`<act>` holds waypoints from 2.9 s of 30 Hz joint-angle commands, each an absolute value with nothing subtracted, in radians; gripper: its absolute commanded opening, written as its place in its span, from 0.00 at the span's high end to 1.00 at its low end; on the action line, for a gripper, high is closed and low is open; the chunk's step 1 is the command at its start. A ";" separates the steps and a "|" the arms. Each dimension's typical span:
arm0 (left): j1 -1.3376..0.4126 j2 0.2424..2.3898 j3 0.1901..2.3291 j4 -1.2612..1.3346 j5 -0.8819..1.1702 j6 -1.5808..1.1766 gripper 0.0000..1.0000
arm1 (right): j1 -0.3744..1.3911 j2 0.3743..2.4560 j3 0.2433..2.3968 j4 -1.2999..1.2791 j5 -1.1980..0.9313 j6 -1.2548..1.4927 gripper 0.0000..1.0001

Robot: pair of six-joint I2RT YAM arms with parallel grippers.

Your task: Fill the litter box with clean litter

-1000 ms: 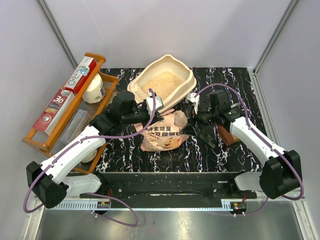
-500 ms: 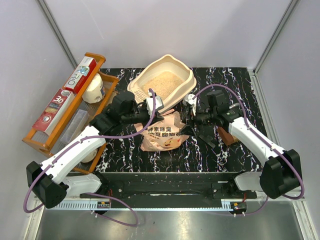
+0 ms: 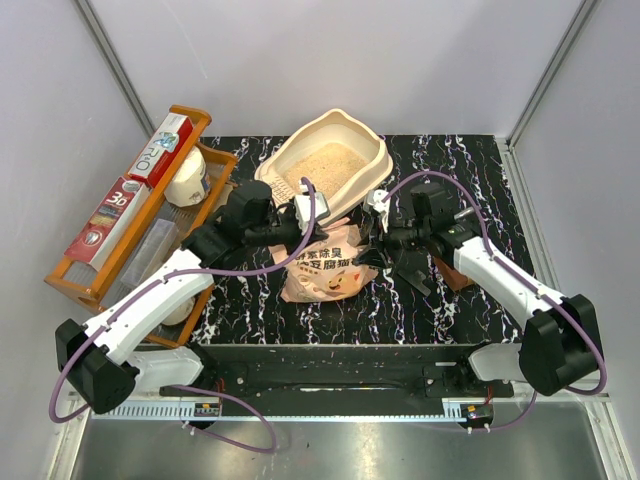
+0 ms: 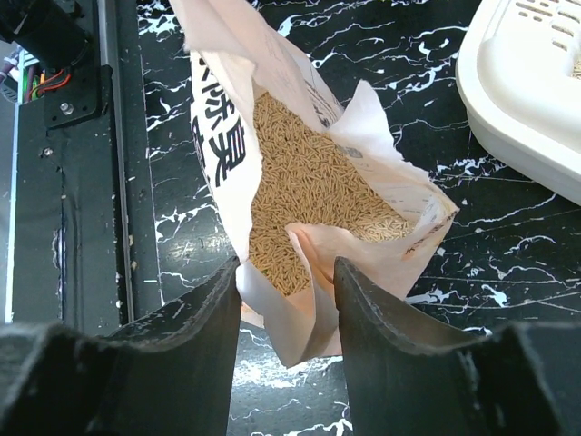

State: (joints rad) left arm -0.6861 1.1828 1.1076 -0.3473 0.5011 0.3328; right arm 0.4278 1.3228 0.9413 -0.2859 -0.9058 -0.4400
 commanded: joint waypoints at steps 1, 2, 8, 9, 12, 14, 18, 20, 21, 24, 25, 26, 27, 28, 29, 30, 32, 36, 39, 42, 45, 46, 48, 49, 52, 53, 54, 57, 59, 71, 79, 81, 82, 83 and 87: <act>-0.687 1.181 1.161 -0.314 0.515 0.379 1.00 | 0.437 1.290 0.931 -0.250 -0.862 -0.468 0.51; -0.687 1.177 1.160 -0.319 0.515 0.383 1.00 | 0.437 1.292 0.934 -0.253 -0.861 -0.472 0.53; -0.687 1.158 1.124 -0.333 0.515 0.442 1.00 | 0.436 1.287 0.925 -0.262 -0.845 -0.518 0.71; -0.686 1.158 1.121 -0.336 0.509 0.446 1.00 | 0.437 1.287 0.928 -0.268 -0.844 -0.534 0.75; -0.680 1.163 1.150 -0.359 0.511 0.446 1.00 | 0.437 1.276 0.940 -0.288 -0.847 -0.546 0.84; -0.678 1.170 1.169 -0.371 0.511 0.446 1.00 | 0.437 1.272 0.945 -0.288 -0.831 -0.548 0.87; -0.678 1.180 1.222 -0.385 0.550 0.405 0.75 | 0.437 1.281 0.959 -0.287 -0.810 -0.532 0.95; -0.678 1.177 1.279 -0.390 0.580 0.333 0.48 | 0.437 1.292 0.963 -0.285 -0.815 -0.526 0.96; -0.678 1.178 1.301 -0.387 0.598 0.310 0.45 | 0.437 1.299 0.963 -0.282 -0.816 -0.526 0.96; -0.670 1.195 1.396 -0.380 0.577 0.276 0.37 | 0.437 1.316 0.963 -0.264 -0.821 -0.525 0.98; -0.664 1.219 1.416 -0.377 0.562 0.282 0.36 | 0.437 1.318 0.963 -0.256 -0.831 -0.531 0.99; -0.657 1.233 1.442 -0.371 0.540 0.304 0.35 | 0.436 1.319 0.953 -0.243 -0.830 -0.519 0.99; -0.641 1.253 1.451 -0.365 0.473 0.317 0.35 | 0.437 1.319 0.950 -0.204 -0.819 -0.503 0.99; -0.634 1.306 1.465 -0.364 0.428 0.331 0.36 | 0.437 1.321 0.951 -0.195 -0.818 -0.491 0.99; -0.623 1.336 1.501 -0.368 0.387 0.343 0.39 | 0.436 1.319 0.962 -0.192 -0.821 -0.465 0.99; -0.598 1.366 1.522 -0.379 0.333 0.348 0.42 | 0.436 1.316 0.965 -0.177 -0.825 -0.448 1.00; -0.571 1.457 1.570 -0.413 0.307 0.347 0.57 | 0.437 1.301 0.956 -0.154 -0.825 -0.422 1.00; -0.534 1.575 1.585 -0.460 0.339 0.362 0.90 | 0.437 1.279 0.928 -0.144 -0.847 -0.469 1.00; -0.523 1.627 1.562 -0.454 0.383 0.360 1.00 | 0.437 1.272 0.919 -0.150 -0.847 -0.466 1.00; -0.523 1.670 1.549 -0.451 0.449 0.371 1.00 | 0.437 1.255 0.920 -0.163 -0.847 -0.446 1.00; -0.528 1.712 1.555 -0.460 0.520 0.356 1.00 | 0.437 1.244 0.907 -0.164 -0.832 -0.437 1.00; -0.529 1.716 1.554 -0.462 0.543 0.348 1.00 | 0.437 1.246 0.901 -0.163 -0.825 -0.442 0.99; -0.535 1.715 1.548 -0.462 0.592 0.319 1.00 | 0.437 1.253 0.899 -0.163 -0.825 -0.456 0.99; -0.540 1.709 1.534 -0.462 0.603 0.313 1.00 | 0.436 1.256 0.903 -0.160 -0.827 -0.456 0.99; -0.563 1.698 1.503 -0.462 0.607 0.316 1.00 | 0.437 1.270 0.908 -0.150 -0.834 -0.448 0.98; -0.569 1.695 1.500 -0.462 0.612 0.313 1.00 | 0.437 1.275 0.908 -0.147 -0.836 -0.449 0.98; -0.571 1.695 1.497 -0.462 0.615 0.307 1.00 | 0.437 1.276 0.907 -0.143 -0.839 -0.451 0.98; -0.574 1.697 1.488 -0.465 0.641 0.298 1.00 | 0.439 1.290 0.908 -0.132 -0.850 -0.456 0.97; -0.574 1.707 1.491 -0.468 0.675 0.290 1.00 | 0.437 1.311 0.914 -0.117 -0.859 -0.453 0.96; -0.591 1.752 1.482 -0.382 0.782 0.161 1.00 | 0.437 1.356 0.936 -0.087 -0.859 -0.462 0.94; -0.592 1.790 1.493 -0.360 0.856 0.124 1.00 | 0.428 1.359 0.936 -0.107 -0.819 -0.492 0.86; -0.592 1.795 1.488 -0.350 0.880 0.114 1.00 | 0.425 1.355 0.936 -0.117 -0.802 -0.500 0.83; -0.592 1.795 1.483 -0.348 0.888 0.107 1.00 | 0.425 1.345 0.937 -0.123 -0.798 -0.509 0.82; -0.592 1.795 1.482 -0.345 0.899 0.106 1.00 | 0.423 1.341 0.939 -0.139 -0.787 -0.514 0.81; -0.592 1.789 1.467 -0.318 0.905 0.097 1.00 | 0.422 1.309 0.936 -0.175 -0.772 -0.537 0.75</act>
State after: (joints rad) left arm -0.5869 1.7985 1.4784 -0.3901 0.8360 0.1200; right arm 0.4297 1.3575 0.8993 -0.1402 -0.8082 -0.4904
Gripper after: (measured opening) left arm 0.012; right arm 0.216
